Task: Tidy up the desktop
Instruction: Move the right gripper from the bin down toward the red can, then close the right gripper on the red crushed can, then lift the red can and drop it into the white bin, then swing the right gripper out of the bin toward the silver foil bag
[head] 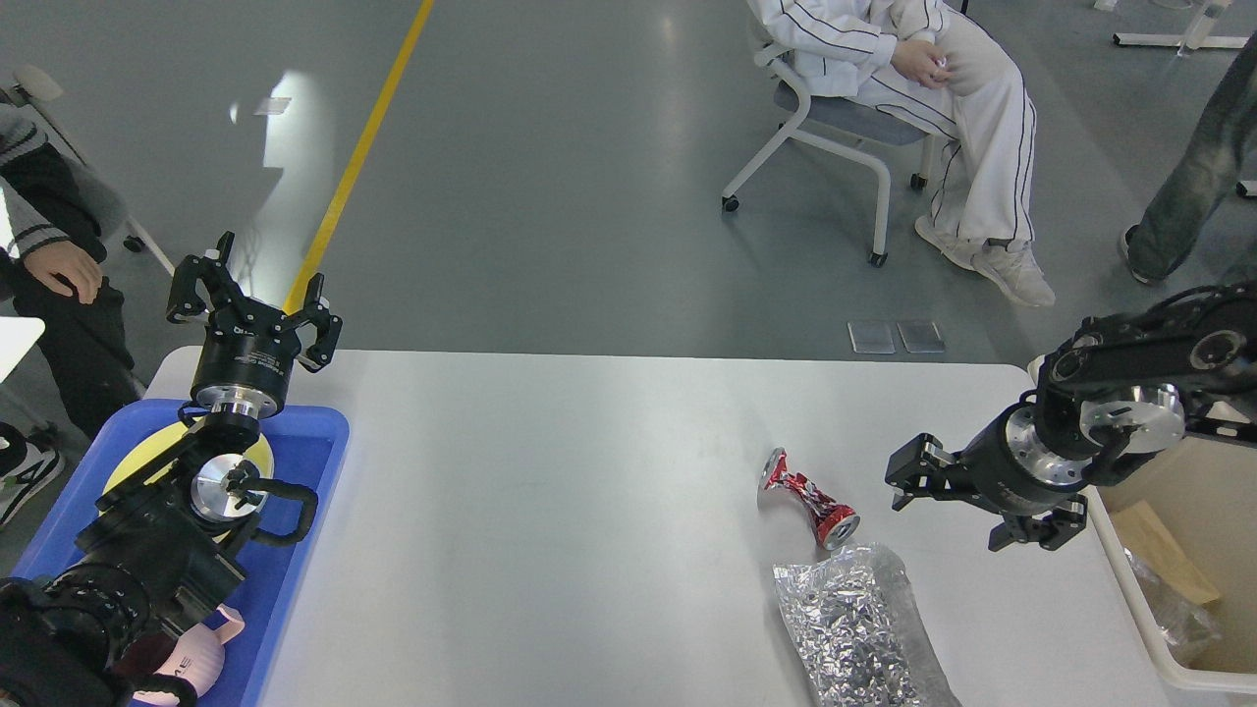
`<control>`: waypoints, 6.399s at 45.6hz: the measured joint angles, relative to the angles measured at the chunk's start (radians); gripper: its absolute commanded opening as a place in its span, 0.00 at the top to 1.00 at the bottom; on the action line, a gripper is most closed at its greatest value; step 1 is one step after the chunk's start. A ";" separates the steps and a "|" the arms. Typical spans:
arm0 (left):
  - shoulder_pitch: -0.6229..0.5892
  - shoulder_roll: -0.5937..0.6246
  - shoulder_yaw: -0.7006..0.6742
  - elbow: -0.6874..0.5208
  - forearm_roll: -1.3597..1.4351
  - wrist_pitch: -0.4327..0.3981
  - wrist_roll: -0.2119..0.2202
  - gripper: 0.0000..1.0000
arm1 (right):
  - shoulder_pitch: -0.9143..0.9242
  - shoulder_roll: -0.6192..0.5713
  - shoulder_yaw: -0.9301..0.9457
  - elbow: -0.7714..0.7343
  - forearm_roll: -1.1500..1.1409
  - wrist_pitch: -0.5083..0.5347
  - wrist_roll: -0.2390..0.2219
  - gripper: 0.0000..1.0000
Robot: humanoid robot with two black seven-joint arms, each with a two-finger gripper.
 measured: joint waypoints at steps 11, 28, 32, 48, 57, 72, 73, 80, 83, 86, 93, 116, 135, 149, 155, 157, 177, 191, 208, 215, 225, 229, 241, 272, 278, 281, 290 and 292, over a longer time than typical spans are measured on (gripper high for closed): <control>0.000 0.000 0.000 0.000 0.000 -0.002 0.000 0.03 | -0.055 0.079 0.086 -0.020 -0.033 -0.058 0.017 0.00; 0.000 0.000 0.000 0.000 0.000 -0.003 0.000 0.03 | -0.065 0.329 -0.025 -0.175 -0.385 -0.196 0.146 0.00; 0.000 0.000 0.000 0.000 0.000 -0.003 0.000 0.03 | -0.077 0.346 -0.037 -0.193 -0.363 -0.196 0.145 0.00; 0.000 0.000 0.000 0.000 0.000 -0.003 0.000 0.03 | -0.136 0.340 -0.083 -0.261 -0.220 -0.158 0.155 0.00; 0.000 0.000 0.000 0.000 0.000 -0.003 0.000 0.03 | -0.198 0.359 -0.062 -0.304 -0.140 -0.167 0.156 0.00; 0.000 0.000 0.000 0.000 0.000 -0.003 0.000 0.03 | -0.249 0.368 -0.034 -0.381 -0.018 -0.167 0.156 0.20; 0.000 0.000 0.000 0.000 0.000 -0.003 0.000 0.03 | -0.254 0.369 -0.034 -0.386 -0.014 -0.167 0.156 0.23; 0.000 0.000 0.000 0.000 0.000 -0.003 0.000 0.03 | -0.292 0.369 -0.030 -0.423 -0.004 -0.172 0.156 0.32; 0.000 0.000 0.000 0.000 0.000 -0.003 0.000 0.03 | -0.308 0.369 -0.026 -0.433 -0.004 -0.175 0.156 0.43; 0.000 0.000 0.000 0.000 0.000 -0.003 0.000 0.03 | -0.320 0.369 -0.021 -0.443 -0.004 -0.176 0.157 0.56; 0.000 0.000 0.000 0.000 0.000 -0.003 0.000 0.03 | -0.335 0.369 -0.003 -0.464 -0.005 -0.177 0.157 0.90; 0.000 0.000 0.000 0.000 0.000 -0.003 0.000 0.03 | -0.328 0.365 0.005 -0.469 -0.006 -0.178 0.156 1.00; 0.000 0.000 0.000 0.000 0.000 -0.003 0.000 0.03 | -0.173 0.276 -0.012 -0.350 -0.007 -0.151 0.156 1.00; 0.000 0.000 0.000 0.000 0.000 -0.003 0.000 0.03 | 0.182 0.209 -0.119 -0.136 -0.009 -0.024 0.148 1.00; 0.000 0.000 0.000 0.000 0.000 -0.003 0.000 0.03 | 0.352 0.163 -0.134 0.008 -0.009 0.064 0.142 1.00; 0.000 0.000 0.000 0.000 0.000 -0.003 0.000 0.03 | 0.414 0.150 -0.138 0.067 -0.009 0.089 0.142 1.00; 0.000 0.000 -0.001 0.000 0.000 -0.003 0.000 0.03 | 0.544 0.085 -0.240 0.194 -0.022 0.095 0.142 1.00; 0.000 0.000 -0.002 0.000 0.000 -0.003 0.000 0.03 | 0.229 -0.116 -0.261 -0.125 -0.120 -0.018 0.143 1.00; 0.000 0.000 -0.002 0.000 0.000 -0.003 0.000 0.03 | -0.380 -0.161 -0.018 -0.689 -0.097 -0.423 0.158 1.00; 0.000 0.000 -0.002 0.000 0.000 -0.003 0.000 0.03 | -0.644 -0.091 0.226 -0.965 -0.096 -0.509 0.158 1.00; 0.000 0.000 -0.002 0.000 0.000 -0.003 0.000 0.03 | -0.806 0.053 0.412 -1.258 -0.080 -0.565 0.158 1.00; 0.000 0.000 -0.002 0.000 -0.001 -0.003 0.000 0.03 | -0.826 0.063 0.420 -1.273 -0.077 -0.584 0.158 1.00; 0.000 -0.001 -0.002 0.000 -0.001 -0.003 0.000 0.03 | -0.843 0.067 0.421 -1.275 -0.076 -0.586 0.158 0.07; 0.000 0.000 -0.001 0.000 0.000 -0.003 0.000 0.03 | -0.789 0.093 0.426 -1.198 -0.076 -0.575 0.156 0.00; 0.000 0.000 -0.001 0.000 0.000 -0.003 0.000 0.03 | -0.669 0.009 0.425 -1.025 -0.075 -0.563 0.153 0.00; 0.000 0.000 -0.001 0.000 0.000 -0.003 0.000 0.03 | -0.585 -0.056 0.418 -0.887 -0.077 -0.550 0.146 0.00; 0.000 0.000 -0.001 0.000 0.000 -0.005 0.000 0.03 | -0.287 -0.188 0.222 -0.495 -0.087 -0.379 0.138 0.00; 0.000 0.000 -0.001 0.000 0.000 -0.005 0.000 0.03 | -0.219 -0.195 0.165 -0.420 -0.087 -0.351 0.138 0.00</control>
